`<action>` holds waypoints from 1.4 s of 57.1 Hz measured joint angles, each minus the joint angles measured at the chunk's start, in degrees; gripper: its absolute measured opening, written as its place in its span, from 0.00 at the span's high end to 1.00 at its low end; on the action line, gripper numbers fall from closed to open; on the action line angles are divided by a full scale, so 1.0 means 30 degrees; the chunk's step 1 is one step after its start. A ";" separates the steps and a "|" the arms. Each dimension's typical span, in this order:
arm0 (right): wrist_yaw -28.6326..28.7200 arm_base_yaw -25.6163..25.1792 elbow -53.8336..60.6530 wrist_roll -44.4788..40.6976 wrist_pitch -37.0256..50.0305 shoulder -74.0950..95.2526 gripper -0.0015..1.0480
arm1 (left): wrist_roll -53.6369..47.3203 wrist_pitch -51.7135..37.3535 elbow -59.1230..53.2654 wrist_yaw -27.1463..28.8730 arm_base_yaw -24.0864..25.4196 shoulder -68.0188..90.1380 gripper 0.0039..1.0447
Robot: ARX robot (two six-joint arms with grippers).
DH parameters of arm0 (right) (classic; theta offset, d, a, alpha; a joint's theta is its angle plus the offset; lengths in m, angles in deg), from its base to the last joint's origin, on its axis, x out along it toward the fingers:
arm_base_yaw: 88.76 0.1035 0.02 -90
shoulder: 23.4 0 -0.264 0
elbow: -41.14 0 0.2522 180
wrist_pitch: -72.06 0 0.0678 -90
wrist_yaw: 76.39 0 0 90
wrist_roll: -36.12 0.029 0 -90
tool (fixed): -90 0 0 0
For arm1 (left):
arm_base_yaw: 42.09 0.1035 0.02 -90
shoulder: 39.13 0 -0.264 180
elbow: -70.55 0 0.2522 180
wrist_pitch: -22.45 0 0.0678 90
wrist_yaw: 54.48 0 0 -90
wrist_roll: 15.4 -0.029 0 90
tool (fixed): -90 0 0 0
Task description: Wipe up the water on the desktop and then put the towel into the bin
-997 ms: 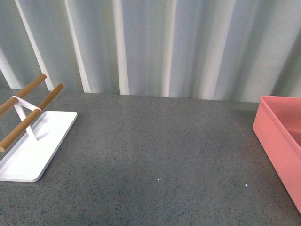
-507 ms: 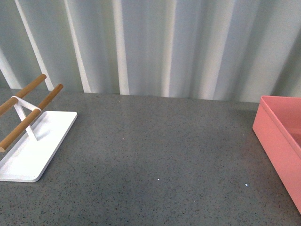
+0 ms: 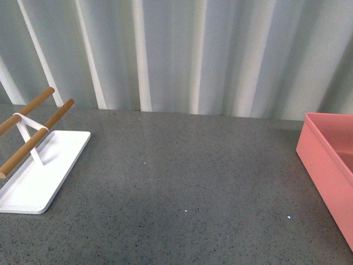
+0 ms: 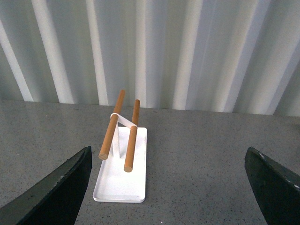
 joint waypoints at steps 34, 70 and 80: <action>0.3701 -0.0583 0.1049 -0.1078 -0.1428 -0.0554 0.07 | 0.0000 0.0000 0.0000 0.0000 0.0000 -0.0007 0.06; 0.4823 0.1894 0.4313 -0.2769 0.4524 -1.1934 0.07 | 0.0000 0.0000 0.0000 0.0007 0.0000 -0.0007 0.06; -0.0940 0.5107 1.1613 0.1763 1.2203 -1.9205 0.33 | 0.0000 0.0000 0.0000 0.0007 0.0000 -0.0007 0.06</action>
